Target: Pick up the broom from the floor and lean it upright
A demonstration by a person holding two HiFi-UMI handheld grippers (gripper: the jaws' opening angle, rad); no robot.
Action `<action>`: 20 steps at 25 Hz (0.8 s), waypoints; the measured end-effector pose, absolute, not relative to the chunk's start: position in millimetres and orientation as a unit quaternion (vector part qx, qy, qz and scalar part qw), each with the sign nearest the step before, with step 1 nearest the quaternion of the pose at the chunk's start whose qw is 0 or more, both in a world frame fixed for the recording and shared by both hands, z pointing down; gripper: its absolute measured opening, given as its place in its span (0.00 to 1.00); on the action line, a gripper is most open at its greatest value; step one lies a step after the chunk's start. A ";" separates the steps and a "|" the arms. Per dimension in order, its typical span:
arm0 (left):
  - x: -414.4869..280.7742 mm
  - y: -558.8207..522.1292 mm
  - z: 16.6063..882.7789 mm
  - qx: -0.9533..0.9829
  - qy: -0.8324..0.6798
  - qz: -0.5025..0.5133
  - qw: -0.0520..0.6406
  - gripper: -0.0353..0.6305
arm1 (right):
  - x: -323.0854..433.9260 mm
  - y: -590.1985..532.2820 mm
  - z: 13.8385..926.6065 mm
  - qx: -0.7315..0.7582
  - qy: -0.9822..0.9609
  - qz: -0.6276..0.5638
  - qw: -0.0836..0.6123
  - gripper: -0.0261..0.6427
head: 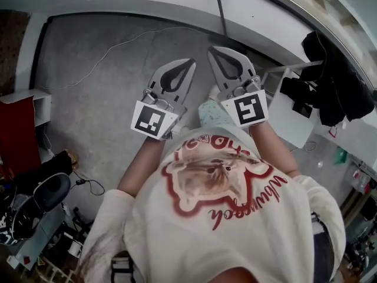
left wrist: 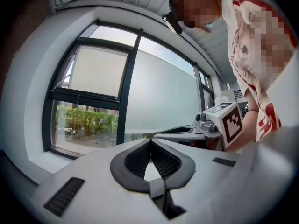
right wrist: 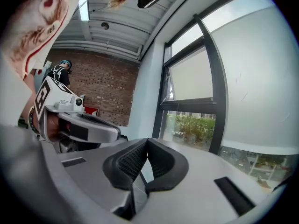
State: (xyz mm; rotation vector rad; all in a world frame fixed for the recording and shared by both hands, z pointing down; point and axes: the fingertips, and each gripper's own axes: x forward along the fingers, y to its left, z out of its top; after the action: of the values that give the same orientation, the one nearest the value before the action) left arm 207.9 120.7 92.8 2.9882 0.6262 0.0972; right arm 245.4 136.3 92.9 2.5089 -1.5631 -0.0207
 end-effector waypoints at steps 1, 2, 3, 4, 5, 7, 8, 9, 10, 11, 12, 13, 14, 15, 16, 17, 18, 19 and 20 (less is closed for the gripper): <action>189.1 113.9 91.3 0.979 0.198 0.028 0.046 0.08 | 232.1 136.2 91.7 0.849 -0.520 -0.011 0.095 0.08; 168.6 108.3 89.6 0.980 0.192 0.024 0.047 0.08 | 216.9 136.9 88.6 0.853 -0.514 -0.015 0.093 0.08; 147.1 103.4 88.4 0.981 0.187 0.022 0.048 0.08 | 199.9 138.2 84.7 0.856 -0.508 -0.019 0.091 0.08; 125.9 98.3 88.7 0.982 0.182 0.023 0.048 0.09 | 182.1 139.3 80.8 0.859 -0.503 -0.021 0.089 0.08; 105.6 92.8 90.6 0.983 0.178 0.026 0.047 0.08 | 164.4 140.1 77.3 0.862 -0.498 -0.022 0.086 0.08; 69.7 82.5 98.1 0.983 0.175 0.040 0.043 0.08 | 129.8 140.9 73.7 0.868 -0.489 -0.021 0.077 0.08; 54.3 79.6 101.4 0.982 0.176 0.045 0.042 0.08 | 112.8 140.9 73.4 0.870 -0.487 -0.020 0.074 0.08; 39.9 79.3 103.1 0.982 0.180 0.049 0.042 0.09 | 95.4 141.1 73.5 0.871 -0.486 -0.019 0.072 0.08; 26.2 81.9 102.3 0.980 0.186 0.047 0.045 0.08 | 77.6 142.1 73.8 0.870 -0.488 -0.017 0.073 0.08; 14.1 86.7 99.4 0.979 0.193 0.040 0.049 0.08 | 60.4 144.2 74.3 0.868 -0.491 -0.015 0.077 0.08; 4.0 92.4 96.6 0.978 0.201 0.034 0.051 0.09 | 45.3 147.2 74.6 0.866 -0.493 -0.013 0.083 0.08; -3.9 98.0 95.4 0.976 0.209 0.031 0.049 0.09 | 33.2 150.8 74.6 0.865 -0.494 -0.012 0.089 0.08; -10.1 103.4 95.8 0.975 0.216 0.032 0.044 0.08 | 23.9 155.1 74.4 0.864 -0.494 -0.011 0.094 0.08; -15.1 109.0 96.8 0.974 0.223 0.036 0.037 0.08 | 16.7 159.8 73.9 0.865 -0.493 -0.009 0.096 0.08; -19.5 115.4 96.7 0.972 0.228 0.040 0.032 0.09 | 10.9 164.8 73.2 0.866 -0.491 -0.008 0.096 0.08; -22.9 122.9 94.8 0.971 0.233 0.042 0.031 0.08 | 6.4 170.0 72.2 0.867 -0.489 -0.006 0.095 0.08; -25.0 131.2 90.9 0.969 0.240 0.039 0.030 0.08 | 3.5 174.7 70.5 0.868 -0.488 -0.005 0.094 0.08; -26.1 140.2 85.2 0.968 0.248 0.031 0.031 0.08 | 1.7 178.8 67.8 0.868 -0.487 -0.006 0.094 0.08; -26.7 149.1 78.9 0.966 0.257 0.019 0.032 0.08 | 0.4 182.2 64.5 0.868 -0.488 -0.009 0.095 0.08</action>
State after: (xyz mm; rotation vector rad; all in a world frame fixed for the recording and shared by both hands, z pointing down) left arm -26.7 149.1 78.9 2.9742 0.7913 0.0589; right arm 0.4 182.2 64.5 2.5722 -1.4461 -0.0270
